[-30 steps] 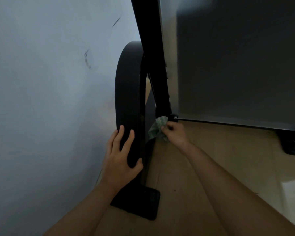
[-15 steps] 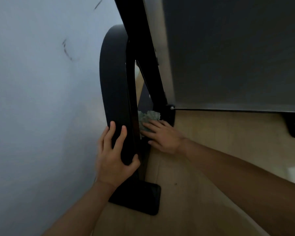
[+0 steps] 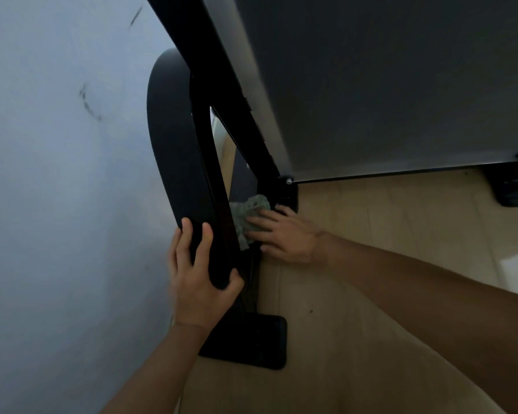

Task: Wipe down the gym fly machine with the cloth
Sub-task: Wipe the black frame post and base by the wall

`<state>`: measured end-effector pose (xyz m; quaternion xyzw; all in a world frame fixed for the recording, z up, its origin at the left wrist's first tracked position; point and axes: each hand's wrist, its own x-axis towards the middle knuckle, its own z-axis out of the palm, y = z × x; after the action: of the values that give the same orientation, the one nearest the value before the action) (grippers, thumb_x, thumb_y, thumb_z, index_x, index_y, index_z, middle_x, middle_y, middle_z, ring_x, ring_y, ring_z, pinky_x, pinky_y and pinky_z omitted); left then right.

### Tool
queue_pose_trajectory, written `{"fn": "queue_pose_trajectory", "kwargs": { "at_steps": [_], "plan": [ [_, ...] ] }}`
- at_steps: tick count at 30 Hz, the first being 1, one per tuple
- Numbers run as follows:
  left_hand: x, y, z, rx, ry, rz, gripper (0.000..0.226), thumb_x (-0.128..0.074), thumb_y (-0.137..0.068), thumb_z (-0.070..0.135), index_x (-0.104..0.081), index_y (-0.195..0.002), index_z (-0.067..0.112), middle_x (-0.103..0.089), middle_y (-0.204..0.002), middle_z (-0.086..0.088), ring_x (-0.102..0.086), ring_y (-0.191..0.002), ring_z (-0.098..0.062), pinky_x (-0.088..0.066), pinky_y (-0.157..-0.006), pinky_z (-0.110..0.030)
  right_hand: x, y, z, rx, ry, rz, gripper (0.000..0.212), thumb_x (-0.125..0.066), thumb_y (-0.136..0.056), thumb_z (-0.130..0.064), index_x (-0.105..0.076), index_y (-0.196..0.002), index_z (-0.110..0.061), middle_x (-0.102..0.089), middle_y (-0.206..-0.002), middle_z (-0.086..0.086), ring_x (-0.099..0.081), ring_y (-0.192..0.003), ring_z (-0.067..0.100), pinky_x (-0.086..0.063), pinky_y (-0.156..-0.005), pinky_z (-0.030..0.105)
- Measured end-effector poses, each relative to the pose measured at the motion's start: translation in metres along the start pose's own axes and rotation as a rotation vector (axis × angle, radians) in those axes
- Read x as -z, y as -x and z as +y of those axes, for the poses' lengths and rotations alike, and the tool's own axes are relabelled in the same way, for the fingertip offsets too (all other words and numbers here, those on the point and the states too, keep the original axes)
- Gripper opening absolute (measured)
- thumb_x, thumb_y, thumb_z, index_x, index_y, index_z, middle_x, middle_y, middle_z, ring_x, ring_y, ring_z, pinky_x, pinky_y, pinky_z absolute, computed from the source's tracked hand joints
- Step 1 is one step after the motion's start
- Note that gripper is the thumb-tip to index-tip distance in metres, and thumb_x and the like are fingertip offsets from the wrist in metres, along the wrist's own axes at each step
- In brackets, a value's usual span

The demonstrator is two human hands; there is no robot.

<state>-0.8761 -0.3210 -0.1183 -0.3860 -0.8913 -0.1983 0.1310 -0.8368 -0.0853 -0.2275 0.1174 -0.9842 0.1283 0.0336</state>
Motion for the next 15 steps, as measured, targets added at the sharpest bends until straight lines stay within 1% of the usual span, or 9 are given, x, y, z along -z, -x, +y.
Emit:
{"fn": "queue_pose_trajectory", "kwargs": {
  "at_steps": [2, 4, 5, 7, 9, 11, 12, 13, 15],
  "plan": [
    [0.000, 0.000, 0.000, 0.012, 0.005, -0.007, 0.085, -0.068, -0.074, 0.038, -0.039, -0.152, 0.017, -0.022, -0.165, -0.011, -0.030, -0.147, -0.038, -0.012, -0.119, -0.015, 0.006, -0.012, 0.003, -0.177, -0.123, 0.014, 0.052, -0.034, -0.105, -0.048, -0.035, -0.154, -0.033, -0.016, -0.168, -0.002, -0.013, -0.154, 0.025, -0.020, -0.118, 0.051],
    [0.001, 0.000, 0.001, 0.015, 0.007, -0.009, 0.085, -0.067, -0.074, 0.039, -0.039, -0.152, 0.018, -0.022, -0.166, -0.009, -0.029, -0.148, -0.036, -0.012, -0.118, -0.014, 0.011, -0.023, 0.002, -0.336, -0.313, 0.035, 0.049, -0.040, -0.105, -0.045, -0.043, -0.151, -0.029, -0.016, -0.168, -0.002, -0.014, -0.153, 0.025, -0.024, -0.118, 0.049],
    [0.001, 0.001, 0.002, 0.018, 0.002, -0.012, 0.085, -0.067, -0.074, 0.039, -0.040, -0.152, 0.019, -0.021, -0.166, -0.008, -0.029, -0.148, -0.035, -0.015, -0.117, -0.015, 0.013, -0.028, 0.001, -0.398, -0.421, 0.066, 0.048, -0.045, -0.105, -0.042, -0.047, -0.149, -0.026, -0.017, -0.168, -0.001, -0.018, -0.153, 0.025, -0.027, -0.119, 0.047],
    [0.002, 0.001, 0.004, 0.027, -0.012, -0.020, 0.085, -0.065, -0.075, 0.042, -0.039, -0.153, 0.021, -0.021, -0.166, -0.006, -0.028, -0.149, -0.033, -0.028, -0.110, -0.025, 0.014, -0.035, -0.004, -0.479, -0.570, 0.135, 0.047, -0.052, -0.103, -0.035, -0.049, -0.148, -0.021, -0.017, -0.168, 0.002, -0.022, -0.152, 0.027, -0.030, -0.119, 0.041],
    [0.002, 0.001, 0.006, 0.037, -0.026, -0.025, 0.085, -0.064, -0.075, 0.044, -0.038, -0.153, 0.022, -0.021, -0.166, -0.006, -0.029, -0.149, -0.032, -0.035, -0.101, -0.033, 0.013, -0.038, -0.014, -0.500, -0.571, 0.138, 0.049, -0.054, -0.102, -0.035, -0.047, -0.149, -0.025, -0.016, -0.167, 0.004, -0.021, -0.152, 0.031, -0.032, -0.118, 0.045],
    [0.002, 0.001, 0.006, 0.040, -0.028, -0.038, 0.085, -0.063, -0.075, 0.044, -0.038, -0.153, 0.021, -0.021, -0.166, -0.005, -0.029, -0.149, -0.033, -0.037, -0.098, -0.035, 0.009, -0.039, -0.025, -0.458, -0.454, 0.085, 0.049, -0.051, -0.102, -0.039, -0.043, -0.150, -0.033, -0.016, -0.166, 0.005, -0.020, -0.149, 0.035, -0.035, -0.115, 0.051],
    [0.003, 0.001, 0.006, 0.039, -0.027, -0.044, 0.085, -0.063, -0.075, 0.045, -0.038, -0.153, 0.020, -0.020, -0.167, -0.005, -0.029, -0.149, -0.033, -0.037, -0.098, -0.035, 0.006, -0.039, -0.029, -0.426, -0.394, 0.072, 0.048, -0.049, -0.102, -0.039, -0.043, -0.150, -0.035, -0.018, -0.164, 0.005, -0.021, -0.146, 0.036, -0.038, -0.112, 0.053],
    [0.002, 0.001, 0.006, 0.039, -0.028, -0.051, 0.086, -0.062, -0.075, 0.046, -0.038, -0.153, 0.020, -0.019, -0.167, -0.005, -0.027, -0.149, -0.033, -0.037, -0.098, -0.035, 0.005, -0.039, -0.031, -0.400, -0.356, 0.073, 0.046, -0.048, -0.103, -0.039, -0.045, -0.149, -0.035, -0.020, -0.162, 0.006, -0.022, -0.144, 0.037, -0.039, -0.110, 0.052],
    [0.002, 0.002, 0.005, 0.040, -0.031, -0.061, 0.086, -0.062, -0.076, 0.047, -0.037, -0.154, 0.021, -0.017, -0.168, -0.003, -0.025, -0.151, -0.031, -0.037, -0.098, -0.036, 0.004, -0.036, -0.029, -0.367, -0.354, 0.110, 0.043, -0.051, -0.102, -0.035, -0.052, -0.145, -0.029, -0.029, -0.156, 0.009, -0.029, -0.140, 0.036, -0.041, -0.109, 0.050]
  ]
}}
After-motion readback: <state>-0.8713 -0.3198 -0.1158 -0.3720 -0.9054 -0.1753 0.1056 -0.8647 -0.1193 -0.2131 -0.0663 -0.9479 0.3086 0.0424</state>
